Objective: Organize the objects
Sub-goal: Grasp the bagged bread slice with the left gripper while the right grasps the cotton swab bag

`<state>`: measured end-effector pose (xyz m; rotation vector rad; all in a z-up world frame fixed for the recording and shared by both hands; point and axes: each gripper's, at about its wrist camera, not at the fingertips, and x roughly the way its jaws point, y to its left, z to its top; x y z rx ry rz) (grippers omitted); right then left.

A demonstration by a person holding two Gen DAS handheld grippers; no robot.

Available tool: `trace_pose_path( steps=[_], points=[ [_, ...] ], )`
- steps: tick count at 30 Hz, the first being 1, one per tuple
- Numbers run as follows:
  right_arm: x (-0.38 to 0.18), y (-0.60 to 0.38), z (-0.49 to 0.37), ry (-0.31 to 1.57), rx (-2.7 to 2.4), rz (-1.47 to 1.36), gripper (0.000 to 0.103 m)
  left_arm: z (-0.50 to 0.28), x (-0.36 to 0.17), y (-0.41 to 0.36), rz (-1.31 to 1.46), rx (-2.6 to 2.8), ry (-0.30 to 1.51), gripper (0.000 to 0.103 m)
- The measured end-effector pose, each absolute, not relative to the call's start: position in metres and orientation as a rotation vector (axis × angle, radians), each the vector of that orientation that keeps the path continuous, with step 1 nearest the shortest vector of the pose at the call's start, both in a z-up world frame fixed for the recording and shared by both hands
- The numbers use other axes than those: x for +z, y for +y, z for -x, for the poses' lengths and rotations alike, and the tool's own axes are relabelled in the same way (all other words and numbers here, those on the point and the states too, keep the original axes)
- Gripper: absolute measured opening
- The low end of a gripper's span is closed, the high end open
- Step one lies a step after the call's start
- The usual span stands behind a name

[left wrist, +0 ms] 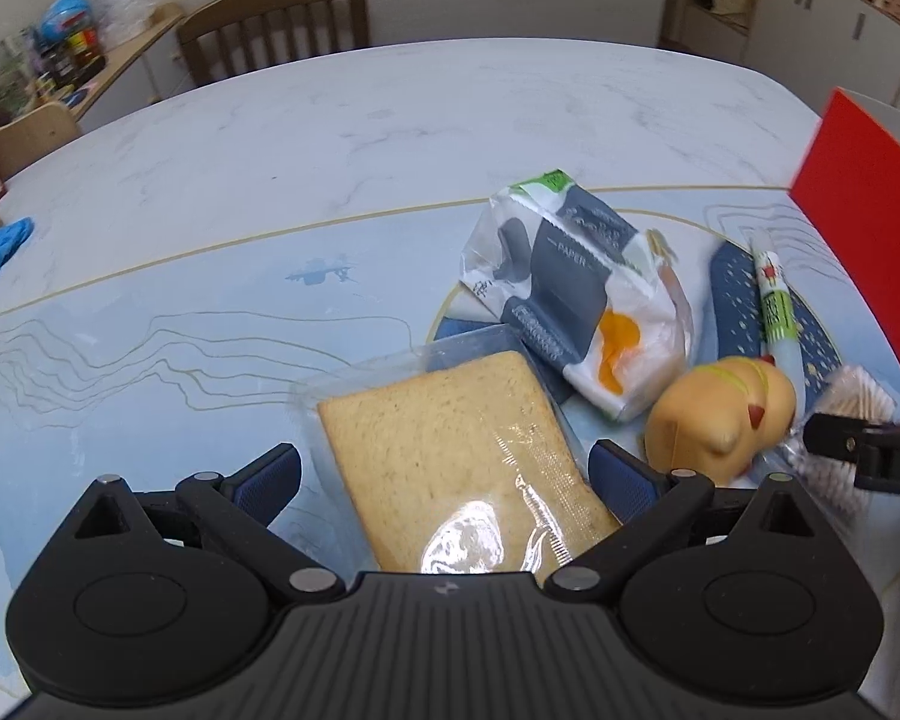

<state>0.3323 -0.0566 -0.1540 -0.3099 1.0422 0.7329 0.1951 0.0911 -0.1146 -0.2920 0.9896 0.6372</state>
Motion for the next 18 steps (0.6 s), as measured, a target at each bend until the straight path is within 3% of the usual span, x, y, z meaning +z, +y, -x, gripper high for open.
trace_pose_path(
  steps=[10,13,18],
  points=[
    [-0.153,-0.070,-0.325,1.063,0.817,0.347,0.092,-0.182,-0.118,0.093,0.275,0.562,0.968,0.102],
    [-0.150,-0.073,-0.321,1.061,0.834,0.341,0.083,-0.181,-0.118,0.091,0.260,0.558,0.958,0.102],
    [-0.146,-0.077,-0.316,1.063,0.858,0.315,0.061,-0.179,-0.115,0.089,0.279,0.535,0.939,0.087]
  ],
)
